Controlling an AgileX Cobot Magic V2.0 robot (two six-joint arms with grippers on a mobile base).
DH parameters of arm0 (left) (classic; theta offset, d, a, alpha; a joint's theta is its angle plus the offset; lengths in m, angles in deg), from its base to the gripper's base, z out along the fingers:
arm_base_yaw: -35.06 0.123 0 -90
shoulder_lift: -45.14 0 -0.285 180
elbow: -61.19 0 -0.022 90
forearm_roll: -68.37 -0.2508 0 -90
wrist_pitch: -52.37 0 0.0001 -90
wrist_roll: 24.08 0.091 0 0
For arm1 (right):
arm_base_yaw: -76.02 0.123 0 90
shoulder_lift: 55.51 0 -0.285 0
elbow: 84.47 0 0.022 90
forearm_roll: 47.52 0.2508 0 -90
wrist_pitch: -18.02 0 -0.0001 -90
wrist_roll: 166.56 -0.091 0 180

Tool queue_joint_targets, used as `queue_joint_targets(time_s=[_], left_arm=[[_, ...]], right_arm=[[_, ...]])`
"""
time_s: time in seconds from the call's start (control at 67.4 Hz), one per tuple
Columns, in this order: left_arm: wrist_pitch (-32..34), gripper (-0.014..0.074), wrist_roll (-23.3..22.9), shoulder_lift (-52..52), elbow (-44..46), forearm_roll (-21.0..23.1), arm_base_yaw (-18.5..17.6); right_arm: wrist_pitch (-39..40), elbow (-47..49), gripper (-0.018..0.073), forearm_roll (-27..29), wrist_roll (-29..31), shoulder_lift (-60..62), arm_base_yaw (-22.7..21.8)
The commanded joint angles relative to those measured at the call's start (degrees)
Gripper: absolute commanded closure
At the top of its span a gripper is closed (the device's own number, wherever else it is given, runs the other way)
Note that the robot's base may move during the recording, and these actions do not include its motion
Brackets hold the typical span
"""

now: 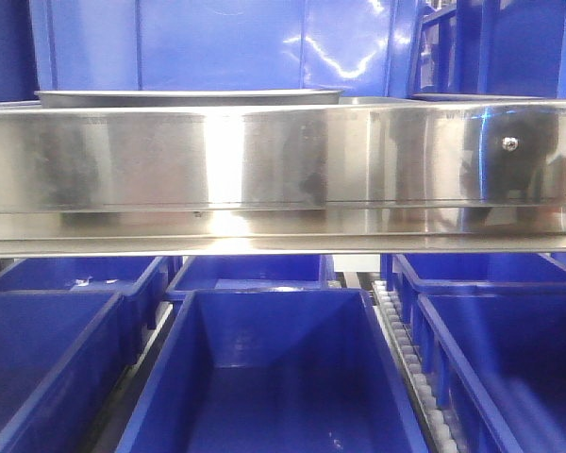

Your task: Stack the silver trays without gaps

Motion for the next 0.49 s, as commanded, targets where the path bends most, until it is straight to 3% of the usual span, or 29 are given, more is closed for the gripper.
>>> queue_joint_targets(time_s=[0.0, 0.475], left_arm=[[0.51, 0.061, -0.37, -0.32, 0.13, -0.21, 0.18], [0.51, 0.061, -0.37, -0.32, 0.13, -0.21, 0.18]], right_arm=[[0.85, 0.0, 0.0574, 0.05, 0.38, 0.24, -0.2], [0.85, 0.0, 0.0574, 0.05, 0.38, 0.24, -0.2]])
